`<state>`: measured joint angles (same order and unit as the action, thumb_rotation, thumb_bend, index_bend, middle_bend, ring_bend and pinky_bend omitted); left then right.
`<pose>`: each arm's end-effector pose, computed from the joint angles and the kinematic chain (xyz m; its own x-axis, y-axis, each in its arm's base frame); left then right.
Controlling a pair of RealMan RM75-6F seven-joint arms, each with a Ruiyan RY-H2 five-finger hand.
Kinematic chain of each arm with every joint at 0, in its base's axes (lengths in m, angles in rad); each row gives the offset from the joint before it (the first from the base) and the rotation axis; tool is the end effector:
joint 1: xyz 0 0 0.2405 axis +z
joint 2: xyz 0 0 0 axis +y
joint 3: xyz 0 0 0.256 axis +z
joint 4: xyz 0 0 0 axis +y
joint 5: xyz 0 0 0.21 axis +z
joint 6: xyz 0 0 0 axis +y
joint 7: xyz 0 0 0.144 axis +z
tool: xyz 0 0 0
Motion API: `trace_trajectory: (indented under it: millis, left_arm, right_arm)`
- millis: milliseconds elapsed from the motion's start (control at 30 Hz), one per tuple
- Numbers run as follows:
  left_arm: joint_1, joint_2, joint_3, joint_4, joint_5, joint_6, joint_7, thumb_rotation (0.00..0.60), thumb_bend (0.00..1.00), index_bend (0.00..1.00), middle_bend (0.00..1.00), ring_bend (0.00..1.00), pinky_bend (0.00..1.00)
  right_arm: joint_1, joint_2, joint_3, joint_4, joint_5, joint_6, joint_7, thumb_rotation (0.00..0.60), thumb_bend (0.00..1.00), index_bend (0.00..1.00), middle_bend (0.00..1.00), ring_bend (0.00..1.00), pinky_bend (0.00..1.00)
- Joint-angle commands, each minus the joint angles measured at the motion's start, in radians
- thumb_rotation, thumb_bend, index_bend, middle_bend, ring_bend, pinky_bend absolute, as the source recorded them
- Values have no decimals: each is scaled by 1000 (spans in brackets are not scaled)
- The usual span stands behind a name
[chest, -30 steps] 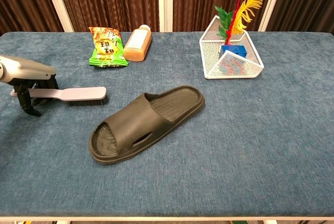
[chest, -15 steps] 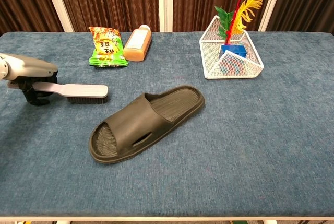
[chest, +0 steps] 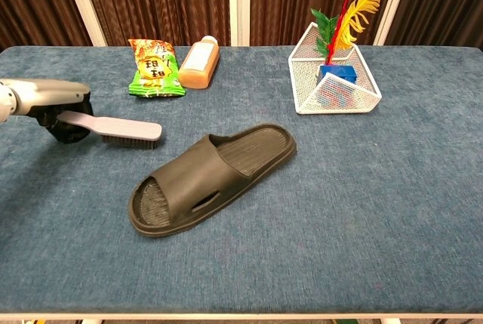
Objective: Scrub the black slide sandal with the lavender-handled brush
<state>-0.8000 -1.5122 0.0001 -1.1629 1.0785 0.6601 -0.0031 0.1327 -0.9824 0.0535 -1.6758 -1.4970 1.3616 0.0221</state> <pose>-0.2497 0.3687 -0.0149 0.4565 0.5272 0.7168 0.8888 -0.2337 -0.3942 -0.3061 -0.1953 0.1815 0.4433 -0.0955 0.8913 -0.8964 -0.0476 0.4408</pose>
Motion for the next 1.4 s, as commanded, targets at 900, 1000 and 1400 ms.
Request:
trace_trajectory:
  millis: [900,1000,1400]
  left_arm:
    - [168,-109,94,180,671,680,-565,600,889,1000,1000,1000,1000]
    - [171,-115,96,168,673,677,-537,600,889,1000,1000,1000,1000]
    - [182,-145,106,127,655,625,-446,600,889,1000,1000,1000,1000]
  right_arm:
    - [765,-311,125,89,241,-911,-232,600,75,0,0,0,0]
    - [829,-395,110,170,296,-937,-286,600,75,0,0,0,0]
    - [1011,-621,24,411,519,-983,-395,600,75,0,0,0,0]
